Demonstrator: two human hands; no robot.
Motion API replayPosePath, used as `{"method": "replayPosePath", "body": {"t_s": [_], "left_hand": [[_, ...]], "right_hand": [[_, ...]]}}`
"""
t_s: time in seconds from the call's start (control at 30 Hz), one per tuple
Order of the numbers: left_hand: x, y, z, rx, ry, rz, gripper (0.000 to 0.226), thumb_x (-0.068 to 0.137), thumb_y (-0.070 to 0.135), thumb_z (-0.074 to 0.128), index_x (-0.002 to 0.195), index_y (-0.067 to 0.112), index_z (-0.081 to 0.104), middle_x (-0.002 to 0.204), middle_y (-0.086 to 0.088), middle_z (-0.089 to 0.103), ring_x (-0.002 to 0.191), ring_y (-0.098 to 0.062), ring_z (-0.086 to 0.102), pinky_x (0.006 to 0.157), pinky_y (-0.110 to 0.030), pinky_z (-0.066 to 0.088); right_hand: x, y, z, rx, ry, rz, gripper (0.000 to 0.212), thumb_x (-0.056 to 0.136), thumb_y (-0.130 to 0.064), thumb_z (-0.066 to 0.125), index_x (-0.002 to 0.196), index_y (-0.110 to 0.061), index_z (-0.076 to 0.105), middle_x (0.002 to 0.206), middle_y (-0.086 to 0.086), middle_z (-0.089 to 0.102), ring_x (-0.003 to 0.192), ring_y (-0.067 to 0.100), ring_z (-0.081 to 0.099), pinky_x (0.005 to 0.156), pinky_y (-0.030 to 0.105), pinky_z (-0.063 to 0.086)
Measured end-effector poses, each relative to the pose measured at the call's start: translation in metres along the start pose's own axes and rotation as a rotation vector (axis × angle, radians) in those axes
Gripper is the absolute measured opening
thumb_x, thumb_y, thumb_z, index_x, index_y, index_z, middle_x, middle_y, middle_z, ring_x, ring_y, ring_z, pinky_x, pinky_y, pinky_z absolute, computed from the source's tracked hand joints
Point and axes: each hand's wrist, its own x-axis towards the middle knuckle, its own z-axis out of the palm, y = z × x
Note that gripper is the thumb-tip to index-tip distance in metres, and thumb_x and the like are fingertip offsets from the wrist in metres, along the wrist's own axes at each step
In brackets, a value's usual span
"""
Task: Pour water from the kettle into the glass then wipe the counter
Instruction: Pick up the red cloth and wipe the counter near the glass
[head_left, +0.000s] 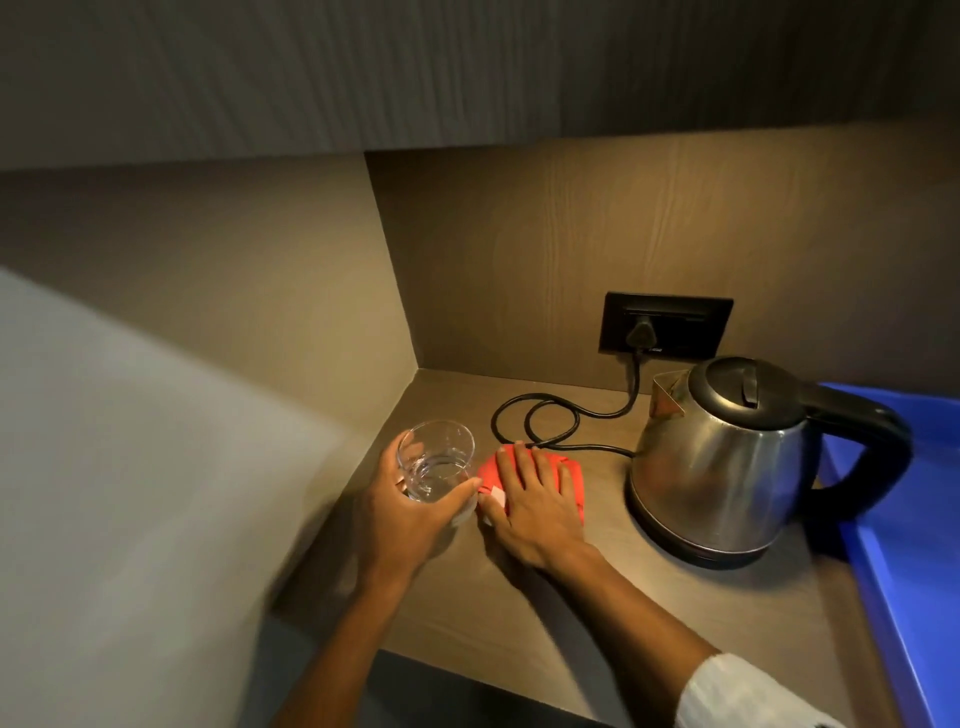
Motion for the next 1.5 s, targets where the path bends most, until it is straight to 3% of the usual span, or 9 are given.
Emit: {"method": "replayPosePath", "body": {"t_s": [0.17, 0.3, 0.5, 0.73, 0.83, 0.97, 1.2, 1.37, 1.5], "left_hand": [[0.001, -0.001, -0.018, 0.028, 0.032, 0.023, 0.097, 0.057, 0.050, 0.088, 0.139, 0.020, 0.047, 0.136, -0.007, 0.060, 0.117, -0.026, 0.059, 0.089, -0.039, 0.057], [0.009, 0.000, -0.014, 0.021, 0.022, 0.045, 0.095, 0.058, 0.040, 0.092, 0.139, 0.018, 0.047, 0.135, -0.008, 0.061, 0.115, -0.026, 0.061, 0.086, -0.035, 0.056], [0.009, 0.003, 0.018, -0.061, -0.016, 0.033, 0.096, 0.054, 0.044, 0.092, 0.136, 0.025, 0.045, 0.123, 0.007, 0.057, 0.106, -0.011, 0.056, 0.070, -0.009, 0.044], [0.016, -0.004, 0.056, -0.069, -0.108, -0.052, 0.103, 0.052, 0.043, 0.093, 0.141, 0.027, 0.041, 0.135, -0.006, 0.058, 0.109, -0.017, 0.056, 0.089, -0.039, 0.055], [0.022, -0.007, 0.064, -0.068, -0.127, -0.075, 0.104, 0.053, 0.040, 0.094, 0.141, 0.026, 0.041, 0.136, -0.008, 0.057, 0.108, -0.016, 0.054, 0.089, -0.036, 0.053], [0.025, -0.012, 0.072, -0.052, -0.134, -0.092, 0.102, 0.051, 0.042, 0.094, 0.139, 0.030, 0.043, 0.134, -0.007, 0.059, 0.110, -0.018, 0.056, 0.091, -0.041, 0.054], [0.016, -0.002, 0.068, -0.003, -0.130, -0.088, 0.115, 0.057, 0.047, 0.090, 0.150, 0.033, 0.025, 0.156, -0.008, 0.039, 0.138, -0.031, 0.041, 0.106, -0.051, 0.042], [-0.020, 0.029, 0.044, 0.090, -0.022, 0.335, 0.087, 0.071, 0.058, 0.070, 0.145, 0.029, 0.037, 0.149, 0.009, 0.033, 0.142, -0.022, 0.030, 0.105, -0.053, 0.041], [-0.058, 0.051, 0.038, 0.024, -0.439, 0.250, 0.072, 0.072, 0.064, 0.065, 0.137, 0.055, 0.036, 0.133, 0.033, 0.041, 0.125, -0.006, 0.049, 0.100, -0.044, 0.052]], "right_hand": [[0.006, -0.017, 0.006, -0.036, -0.030, -0.241, 0.074, 0.090, -0.071, 0.004, 0.151, -0.029, 0.007, 0.162, 0.002, 0.010, 0.147, 0.025, 0.005, 0.112, 0.046, -0.008], [-0.028, -0.014, 0.007, -0.002, 0.001, -0.353, 0.059, 0.097, -0.063, 0.014, 0.149, -0.035, 0.014, 0.158, 0.000, 0.023, 0.146, 0.022, 0.014, 0.113, 0.045, -0.005], [-0.085, 0.007, -0.002, 0.008, 0.008, -0.188, 0.063, 0.095, -0.065, 0.012, 0.151, -0.035, 0.009, 0.161, -0.002, 0.015, 0.148, 0.021, 0.009, 0.114, 0.046, -0.010], [-0.118, 0.024, -0.026, 0.070, -0.091, -0.130, 0.075, 0.086, -0.073, -0.004, 0.151, -0.038, 0.005, 0.161, -0.009, 0.000, 0.147, 0.014, -0.007, 0.115, 0.042, -0.011], [-0.108, 0.038, -0.049, 0.047, -0.067, -0.074, 0.061, 0.097, -0.059, 0.020, 0.150, -0.029, 0.017, 0.160, -0.004, 0.018, 0.145, 0.014, 0.012, 0.116, 0.041, 0.009], [-0.098, 0.048, -0.067, -0.071, -0.085, -0.002, 0.078, 0.088, -0.064, 0.044, 0.149, -0.022, 0.018, 0.142, 0.000, 0.046, 0.129, 0.020, 0.034, 0.107, 0.042, 0.020], [-0.083, 0.040, -0.072, -0.045, -0.178, 0.141, 0.056, 0.076, -0.063, 0.062, 0.118, -0.026, 0.053, 0.120, 0.002, 0.047, 0.111, 0.023, 0.038, 0.094, 0.039, 0.032], [-0.099, 0.038, -0.074, 0.280, -0.090, 0.179, 0.037, 0.071, -0.049, 0.064, 0.096, -0.032, 0.043, 0.102, -0.004, 0.054, 0.094, 0.020, 0.053, 0.079, 0.035, 0.046], [-0.125, 0.048, -0.103, 0.766, -0.012, 0.197, 0.035, 0.068, -0.038, 0.079, 0.092, -0.030, 0.055, 0.087, 0.001, 0.070, 0.078, 0.016, 0.067, 0.072, 0.040, 0.058]]}}
